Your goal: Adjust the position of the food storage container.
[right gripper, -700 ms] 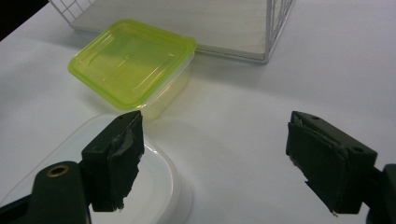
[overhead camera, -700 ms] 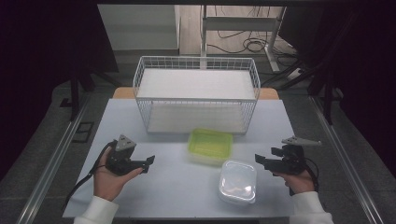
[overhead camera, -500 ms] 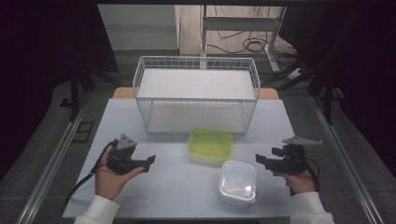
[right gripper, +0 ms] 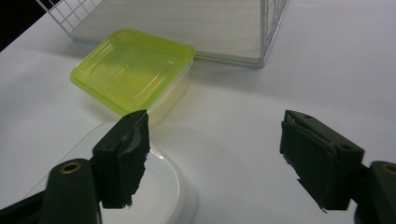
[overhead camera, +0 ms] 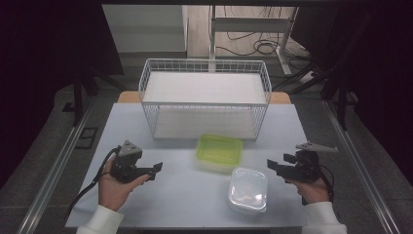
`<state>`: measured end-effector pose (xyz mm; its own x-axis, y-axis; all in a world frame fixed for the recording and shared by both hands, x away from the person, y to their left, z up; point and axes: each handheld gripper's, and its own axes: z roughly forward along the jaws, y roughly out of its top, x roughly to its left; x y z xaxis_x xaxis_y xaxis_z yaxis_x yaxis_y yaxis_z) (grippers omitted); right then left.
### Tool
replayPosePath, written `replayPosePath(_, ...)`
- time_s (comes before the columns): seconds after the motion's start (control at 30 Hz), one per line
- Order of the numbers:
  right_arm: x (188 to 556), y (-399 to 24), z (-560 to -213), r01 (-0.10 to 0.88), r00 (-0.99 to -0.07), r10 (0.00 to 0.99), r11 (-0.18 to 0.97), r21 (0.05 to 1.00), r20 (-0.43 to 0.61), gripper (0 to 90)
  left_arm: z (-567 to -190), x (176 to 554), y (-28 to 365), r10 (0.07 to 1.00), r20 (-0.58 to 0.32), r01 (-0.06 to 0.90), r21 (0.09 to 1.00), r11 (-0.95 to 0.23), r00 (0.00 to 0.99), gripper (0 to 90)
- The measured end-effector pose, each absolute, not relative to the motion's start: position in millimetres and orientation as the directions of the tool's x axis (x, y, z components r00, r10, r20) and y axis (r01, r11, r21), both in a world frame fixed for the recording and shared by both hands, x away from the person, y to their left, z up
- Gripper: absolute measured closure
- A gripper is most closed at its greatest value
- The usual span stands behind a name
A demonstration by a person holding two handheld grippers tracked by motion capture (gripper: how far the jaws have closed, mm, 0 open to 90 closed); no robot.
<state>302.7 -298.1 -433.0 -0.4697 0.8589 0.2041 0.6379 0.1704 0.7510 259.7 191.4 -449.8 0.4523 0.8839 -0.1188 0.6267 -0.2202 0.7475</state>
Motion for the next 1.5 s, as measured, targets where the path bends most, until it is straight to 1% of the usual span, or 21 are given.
replayPosePath(0.23, 299.1, -302.8, -428.9, 0.652, -0.449, 0.868, 0.156, 0.742, 0.212, 32.4, -447.3, 255.9, 190.1, 0.884, -0.122, 0.629, 0.746, -0.219, 0.452, 16.3)
replayPosePath(0.33, 298.6, -309.6, -423.7, 0.656, -0.414, 0.883, 0.120, 0.745, 0.221, 35.1, -447.9, 257.2, 189.6, 0.883, -0.125, 0.638, 0.737, -0.223, 0.453, 16.4)
replayPosePath(0.47, 299.8, -315.9, -419.4, 0.673, -0.384, 0.895, 0.105, 0.732, 0.225, 38.3, -448.6, 260.0, 189.4, 0.880, -0.139, 0.649, 0.728, -0.221, 0.455, 17.5)
replayPosePath(0.63, 304.6, -314.7, -405.0, 0.673, -0.402, 0.894, 0.141, 0.726, 0.199, 42.0, -449.2, 262.0, 188.4, 0.873, -0.152, 0.658, 0.719, -0.223, 0.463, 18.0)
replayPosePath(0.8, 313.8, -297.9, -395.0, 0.688, -0.443, 0.875, 0.191, 0.700, 0.196, 46.7, -447.8, 261.7, 190.9, 0.870, -0.152, 0.652, 0.724, -0.224, 0.469, 18.0)
replayPosePath(0.93, 321.0, -281.4, -397.7, 0.703, -0.468, 0.863, 0.233, 0.672, 0.192, 48.5, -447.6, 261.8, 190.8, 0.869, -0.156, 0.654, 0.723, -0.224, 0.470, 18.1)
replayPosePath(0.97, 328.0, -265.7, -403.1, 0.712, -0.495, 0.850, 0.276, 0.646, 0.182, 49.5, -447.8, 261.7, 190.6, 0.870, -0.157, 0.656, 0.721, -0.222, 0.468, 18.2)
replayPosePath(1.0, 329.7, -263.0, -404.3, 0.712, -0.502, 0.846, 0.285, 0.642, 0.180, 49.8, -448.0, 261.8, 190.4, 0.870, -0.157, 0.656, 0.721, -0.222, 0.467, 18.2)
replayPosePath(1.2, 347.7, -239.9, -416.0, 0.745, -0.492, 0.851, 0.301, 0.596, 0.184, 54.4, -451.1, 261.1, 186.8, 0.869, -0.151, 0.664, 0.709, -0.238, 0.472, 18.1)
replayPosePath(1.3, 355.0, -233.4, -420.1, 0.760, -0.476, 0.861, 0.298, 0.578, 0.181, 60.5, -452.6, 260.4, 184.7, 0.868, -0.152, 0.666, 0.706, -0.239, 0.473, 18.1)
replayPosePath(1.37, 360.6, -229.2, -423.4, 0.768, -0.471, 0.865, 0.305, 0.563, 0.173, 67.1, -453.3, 260.0, 184.0, 0.869, -0.147, 0.667, 0.703, -0.244, 0.473, 18.0)
replayPosePath(1.4, 360.6, -229.2, -423.4, 0.768, -0.471, 0.865, 0.305, 0.563, 0.173, 67.1, -453.3, 260.0, 184.0, 0.869, -0.147, 0.667, 0.703, -0.244, 0.473, 18.0)
replayPosePath(1.43, 362.8, -227.9, -424.8, 0.770, -0.470, 0.867, 0.309, 0.558, 0.167, 70.0, -453.8, 259.8, 183.4, 0.869, -0.145, 0.668, 0.702, -0.247, 0.474, 18.0)
replayPosePath(1.5, 373.0, -222.8, -431.0, 0.789, -0.448, 0.879, 0.302, 0.534, 0.165, 79.6, -454.4, 259.7, 182.7, 0.869, -0.145, 0.669, 0.700, -0.249, 0.474, 18.0)
